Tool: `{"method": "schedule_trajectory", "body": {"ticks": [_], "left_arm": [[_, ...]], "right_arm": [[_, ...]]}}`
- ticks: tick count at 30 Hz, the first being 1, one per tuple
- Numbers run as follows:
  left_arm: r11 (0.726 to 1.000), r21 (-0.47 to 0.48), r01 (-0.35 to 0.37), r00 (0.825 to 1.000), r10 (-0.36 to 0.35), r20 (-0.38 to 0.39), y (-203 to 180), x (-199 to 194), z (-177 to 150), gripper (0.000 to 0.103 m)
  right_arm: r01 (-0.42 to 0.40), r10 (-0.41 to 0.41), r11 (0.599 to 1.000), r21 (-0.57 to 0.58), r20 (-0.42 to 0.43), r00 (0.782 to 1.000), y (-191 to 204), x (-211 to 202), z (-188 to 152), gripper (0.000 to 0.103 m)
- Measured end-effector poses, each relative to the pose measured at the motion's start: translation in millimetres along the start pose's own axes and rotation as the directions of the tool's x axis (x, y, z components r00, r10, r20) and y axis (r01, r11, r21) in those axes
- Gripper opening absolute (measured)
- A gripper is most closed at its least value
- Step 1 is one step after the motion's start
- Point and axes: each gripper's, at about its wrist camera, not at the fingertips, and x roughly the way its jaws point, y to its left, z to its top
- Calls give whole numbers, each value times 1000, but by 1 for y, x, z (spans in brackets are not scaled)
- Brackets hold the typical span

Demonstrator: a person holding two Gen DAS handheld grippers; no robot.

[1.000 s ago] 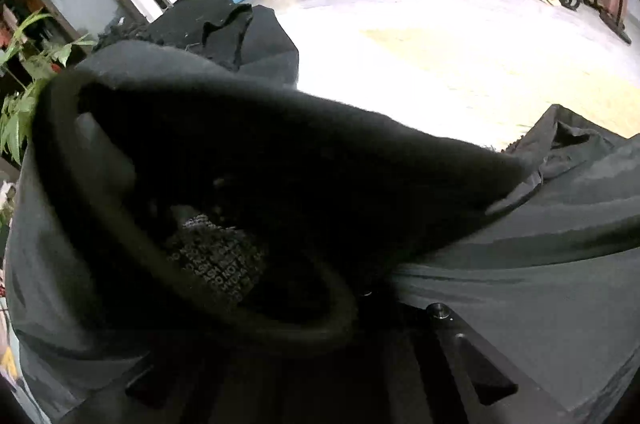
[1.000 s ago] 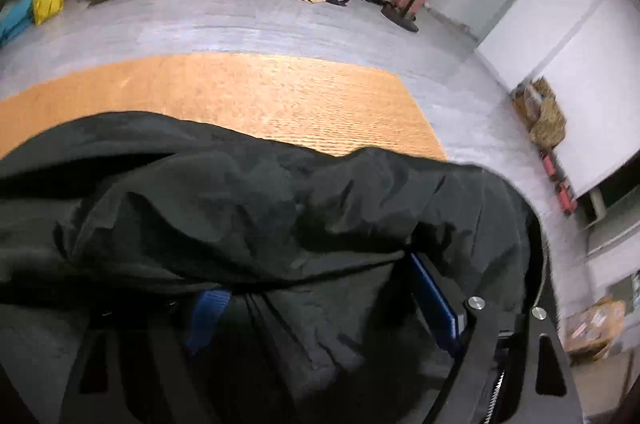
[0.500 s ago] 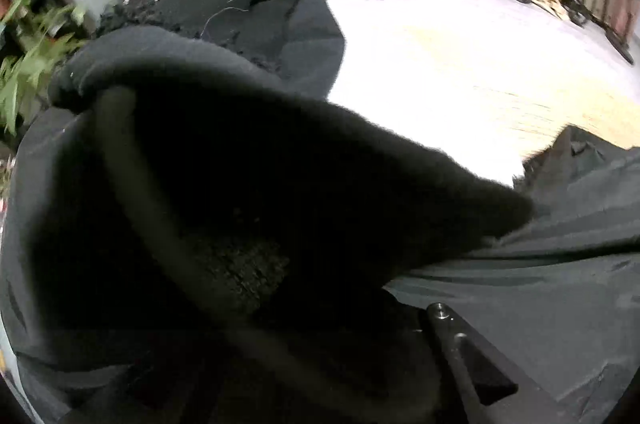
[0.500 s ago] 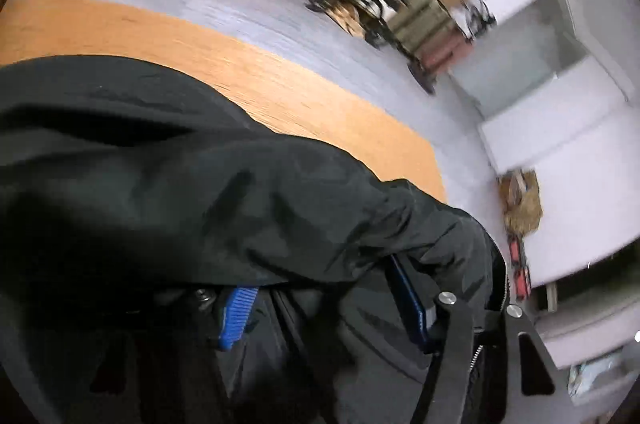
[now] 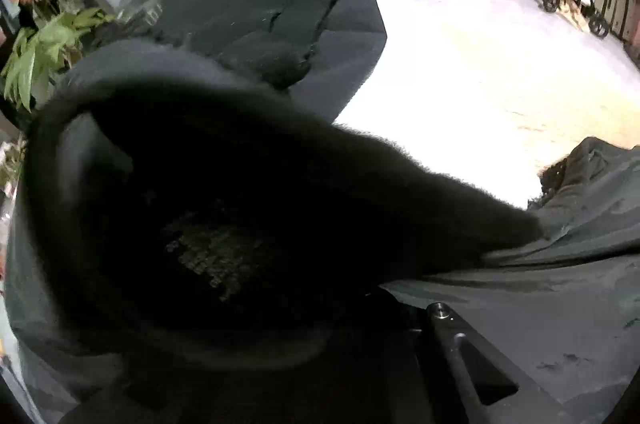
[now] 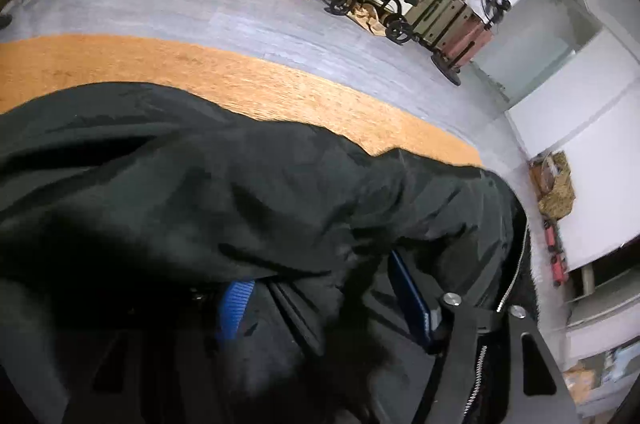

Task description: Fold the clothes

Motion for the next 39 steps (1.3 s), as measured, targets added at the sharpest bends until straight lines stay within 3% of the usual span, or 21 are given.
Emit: {"method": "schedule_trajectory", "body": {"ticks": [5, 7, 9, 10, 12, 13, 14, 15, 16, 17, 19, 21, 22, 23, 25, 28, 30, 33, 39], "left_arm": [[999, -31, 15, 1000, -14, 21, 23, -4, -16, 5], [998, -52, 30, 999, -29, 23, 30, -6, -20, 5], [996, -67, 52, 999, -52, -1, 34, -8, -22, 4], [986, -107, 129, 991, -132, -21, 43, -15, -25, 4], [937, -197, 288, 952, -303, -51, 61, -31, -31, 7], [887, -228, 401, 906, -420, -44, 70, -46, -40, 12], [846, -227, 482, 863, -504, -44, 77, -64, -50, 28], [837, -200, 510, 846, -530, -59, 82, -82, -61, 49], [829, -171, 533, 831, -550, -75, 88, -100, -73, 60], [846, -116, 521, 841, -532, -98, 89, -125, -93, 77], [892, -19, 453, 888, -452, -87, 98, -170, -134, 78], [910, 11, 414, 907, -412, -83, 121, -178, -161, 78], [918, 25, 396, 916, -393, -82, 133, -181, -174, 78], [918, 46, 394, 916, -388, -103, 120, -187, -188, 78], [928, 106, 358, 932, -347, -107, 69, -204, -218, 77], [953, 189, 237, 971, -232, -51, 26, -177, -216, 77], [959, 257, 117, 993, -116, -18, -3, -126, -202, 77], [961, 269, 65, 998, -70, 8, 14, -107, -211, 77], [976, 132, 173, 984, -167, -53, 56, -99, -191, 77]], "right_arm": [[-72, 71, 994, 86, 10, 997, -25, -15, -19, 77], [-82, 77, 995, 55, 91, 993, -22, -50, -52, 74], [-116, 113, 993, 10, 153, 982, -19, -86, -89, 80], [-139, 139, 990, -16, 179, 974, -18, -105, -108, 85], [-185, 198, 980, -78, 222, 955, -14, -141, -149, 86], [-203, 226, 971, -124, 222, 948, -11, -155, -171, 87], [-192, 223, 968, -160, 207, 953, -11, -161, -185, 87], [-175, 212, 965, -196, 188, 959, -11, -165, -199, 87], [-141, 179, 963, -228, 156, 971, -12, -165, -211, 87], [-97, 132, 961, -257, 120, 984, -13, -162, -224, 87], [-1, 15, 957, -290, 44, 999, -18, -152, -248, 87], [41, -48, 964, -264, -19, 999, -27, -139, -263, 89], [9, -17, 979, -202, -37, 999, -35, -136, -266, 89], [-31, 25, 993, -118, -53, 998, -43, -137, -268, 90], [-69, 66, 997, -22, -96, 993, -51, -134, -269, 89], [-84, 81, 996, -31, -99, 992, -52, -134, -275, 89], [-98, 93, 994, -38, -124, 988, -60, -135, -285, 89], [-123, 121, 992, -5, -144, 982, -79, -136, -306, 89], [-127, 127, 992, 15, -215, 968, -95, -155, -346, 89]]}}
